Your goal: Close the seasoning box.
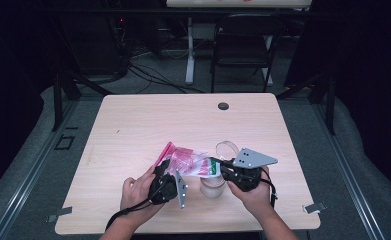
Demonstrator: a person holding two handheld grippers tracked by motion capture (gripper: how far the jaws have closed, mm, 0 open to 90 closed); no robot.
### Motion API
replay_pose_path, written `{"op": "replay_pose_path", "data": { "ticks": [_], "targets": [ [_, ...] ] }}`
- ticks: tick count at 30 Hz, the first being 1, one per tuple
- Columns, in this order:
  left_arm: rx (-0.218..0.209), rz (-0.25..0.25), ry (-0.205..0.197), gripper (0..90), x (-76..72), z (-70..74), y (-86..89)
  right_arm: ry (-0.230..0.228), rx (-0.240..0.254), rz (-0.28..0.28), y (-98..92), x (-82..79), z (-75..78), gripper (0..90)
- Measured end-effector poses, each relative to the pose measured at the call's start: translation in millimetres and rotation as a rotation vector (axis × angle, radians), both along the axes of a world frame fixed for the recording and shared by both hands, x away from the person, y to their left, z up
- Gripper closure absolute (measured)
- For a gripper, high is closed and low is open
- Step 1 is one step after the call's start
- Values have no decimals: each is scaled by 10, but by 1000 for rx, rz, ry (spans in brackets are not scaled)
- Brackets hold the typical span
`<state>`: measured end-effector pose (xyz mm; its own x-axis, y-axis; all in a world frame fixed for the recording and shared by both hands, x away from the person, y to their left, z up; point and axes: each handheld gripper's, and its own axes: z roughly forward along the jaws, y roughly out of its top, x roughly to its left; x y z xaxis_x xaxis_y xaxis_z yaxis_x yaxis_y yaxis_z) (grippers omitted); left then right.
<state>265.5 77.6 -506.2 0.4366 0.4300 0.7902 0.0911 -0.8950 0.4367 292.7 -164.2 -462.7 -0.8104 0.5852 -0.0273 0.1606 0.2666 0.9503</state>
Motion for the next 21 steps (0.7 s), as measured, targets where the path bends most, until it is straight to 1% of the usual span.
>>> {"op": "replay_pose_path", "data": {
  "ticks": [4, 15, 18, 19, 20, 21],
  "targets": [
    [-9, -2, 3, 728, -3, -4, 13, -1, -2, 3, 11, -4, 1, 900],
    [-46, 1, 32, 729, -13, -38, 27, -8, -2, 13, 41, -20, 20, 900],
    [-65, 6, 45, 729, -9, -51, 28, -11, -5, 15, 49, -27, 29, 900],
    [-64, 6, 49, 729, -7, -50, 30, -12, -3, 14, 55, -30, 32, 900],
    [-80, 5, 47, 730, -4, -61, 26, -13, -3, 14, 57, -32, 34, 900],
    [-85, 5, 46, 730, -4, -66, 25, -14, -1, 18, 59, -35, 39, 900]
  ]
}}
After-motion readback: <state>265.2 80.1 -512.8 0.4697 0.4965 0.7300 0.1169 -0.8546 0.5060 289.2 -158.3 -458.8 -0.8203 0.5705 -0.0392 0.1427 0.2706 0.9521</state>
